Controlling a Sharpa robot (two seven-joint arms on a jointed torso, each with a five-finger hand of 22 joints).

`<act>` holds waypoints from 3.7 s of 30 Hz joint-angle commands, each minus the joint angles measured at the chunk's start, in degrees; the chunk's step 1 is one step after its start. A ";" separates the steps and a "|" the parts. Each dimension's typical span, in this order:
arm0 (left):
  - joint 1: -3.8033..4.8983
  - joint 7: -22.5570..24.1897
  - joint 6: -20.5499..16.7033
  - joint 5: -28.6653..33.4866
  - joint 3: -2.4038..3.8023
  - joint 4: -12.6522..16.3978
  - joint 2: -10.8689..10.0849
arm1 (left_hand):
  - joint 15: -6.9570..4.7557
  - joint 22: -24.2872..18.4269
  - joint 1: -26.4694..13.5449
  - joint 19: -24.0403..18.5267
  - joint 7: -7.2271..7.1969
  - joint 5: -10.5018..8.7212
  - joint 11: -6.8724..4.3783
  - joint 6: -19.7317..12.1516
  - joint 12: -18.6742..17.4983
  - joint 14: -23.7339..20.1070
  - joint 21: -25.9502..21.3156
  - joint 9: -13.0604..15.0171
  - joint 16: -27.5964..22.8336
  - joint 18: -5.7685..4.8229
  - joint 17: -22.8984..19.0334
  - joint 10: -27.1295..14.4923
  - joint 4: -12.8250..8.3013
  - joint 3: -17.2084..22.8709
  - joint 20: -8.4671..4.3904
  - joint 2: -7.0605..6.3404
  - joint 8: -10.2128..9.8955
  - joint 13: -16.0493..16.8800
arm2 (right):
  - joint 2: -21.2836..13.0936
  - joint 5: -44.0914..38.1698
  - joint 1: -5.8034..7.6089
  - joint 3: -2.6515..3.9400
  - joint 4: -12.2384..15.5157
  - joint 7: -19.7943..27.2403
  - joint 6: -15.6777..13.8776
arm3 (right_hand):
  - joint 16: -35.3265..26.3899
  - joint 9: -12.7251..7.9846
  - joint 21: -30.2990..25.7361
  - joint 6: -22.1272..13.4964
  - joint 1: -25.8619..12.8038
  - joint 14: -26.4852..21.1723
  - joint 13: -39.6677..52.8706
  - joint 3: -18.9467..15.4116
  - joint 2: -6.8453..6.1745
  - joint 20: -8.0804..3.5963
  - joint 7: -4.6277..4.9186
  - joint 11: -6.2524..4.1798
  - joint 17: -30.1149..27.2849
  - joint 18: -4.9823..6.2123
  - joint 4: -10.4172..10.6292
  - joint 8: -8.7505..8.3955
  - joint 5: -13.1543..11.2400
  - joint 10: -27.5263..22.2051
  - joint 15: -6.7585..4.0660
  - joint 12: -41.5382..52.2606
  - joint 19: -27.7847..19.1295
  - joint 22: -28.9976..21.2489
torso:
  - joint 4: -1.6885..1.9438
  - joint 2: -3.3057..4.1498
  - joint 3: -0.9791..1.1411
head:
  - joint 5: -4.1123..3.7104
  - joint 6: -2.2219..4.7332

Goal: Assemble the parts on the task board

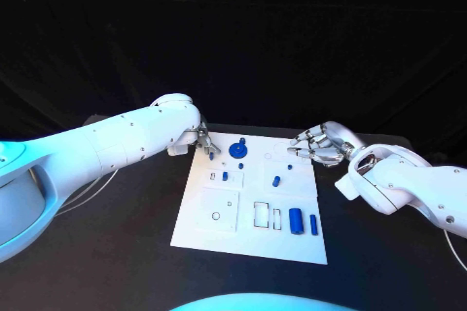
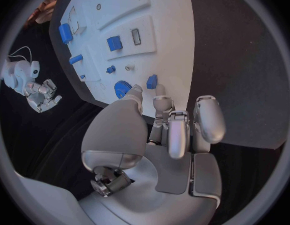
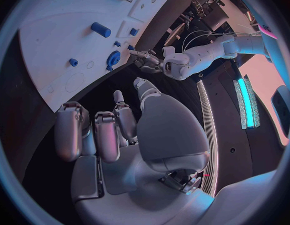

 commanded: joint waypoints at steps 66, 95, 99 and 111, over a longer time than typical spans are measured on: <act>0.00 3.02 0.17 8.11 -0.06 2.28 -2.11 | -0.13 1.65 6.20 0.70 0.03 0.57 -0.48 0.45 -1.23 5.33 1.09 -2.17 0.95 0.02 13.39 1.08 -11.59 35.56 -0.30 -1.02 0.15 -2.63 | 0.37 -0.11 -0.04 0.01 -0.14 0.67 0.58 | -0.20 -0.10 -0.29 0.15 -0.27 4.76 1.05 -0.03 0.42 -0.12 -0.15 -0.15 9.41 0.32 0.33 0.36 0.46 -0.11 -0.40 0.04 -0.36 5.83 | 0.11 -0.09 0.13 | -0.03 -0.62; -1.68 7.97 -10.95 3.88 0.05 21.37 -15.50 | -0.48 2.81 2.49 1.34 -0.26 -0.82 -0.74 0.48 -1.47 5.65 1.68 -0.80 1.80 -0.20 14.08 2.46 -17.78 43.05 -0.48 -6.27 3.04 -3.13 | -0.25 0.60 -0.04 0.00 0.04 0.57 0.59 | -0.24 -0.11 -0.41 0.17 -0.23 4.75 1.05 -0.02 0.50 -0.13 -0.17 -0.18 9.36 0.35 0.34 0.42 0.69 -0.10 -0.41 0.04 -0.42 5.76 | 0.40 -0.25 0.23 | 0.66 -0.50; -2.32 7.69 -11.68 3.23 -0.02 22.18 -15.72 | -0.51 3.11 2.70 1.52 -0.28 -0.67 -0.79 0.68 -1.11 5.67 1.85 -0.73 1.86 -0.27 14.13 2.98 -18.29 43.09 -0.51 -6.96 3.25 -2.59 | -0.28 0.60 -0.04 0.00 0.06 0.56 0.56 | -0.24 -0.11 -0.47 0.19 -0.32 4.75 1.07 -0.04 0.57 -0.14 -0.17 -0.17 9.35 0.36 0.42 0.46 0.79 -0.08 -0.42 0.06 -0.45 5.73 | 0.36 -0.24 0.24 | 0.69 -0.65; -4.27 6.06 -12.72 2.84 -0.12 23.55 -15.43 | -0.54 3.77 2.79 1.88 -0.34 -0.49 -0.85 0.95 -0.55 5.69 2.24 -0.70 1.92 -0.41 14.18 3.63 -18.39 43.25 -0.53 -7.03 3.39 -1.80 | -0.35 0.60 -0.04 0.00 0.11 0.54 0.51 | -0.28 -0.11 -0.50 0.21 -0.44 4.74 1.02 -0.07 0.66 -0.15 -0.17 -0.17 9.31 0.36 0.53 0.50 0.89 -0.11 -0.42 0.02 -0.46 5.72 | 0.34 -0.24 0.23 | 0.68 -0.95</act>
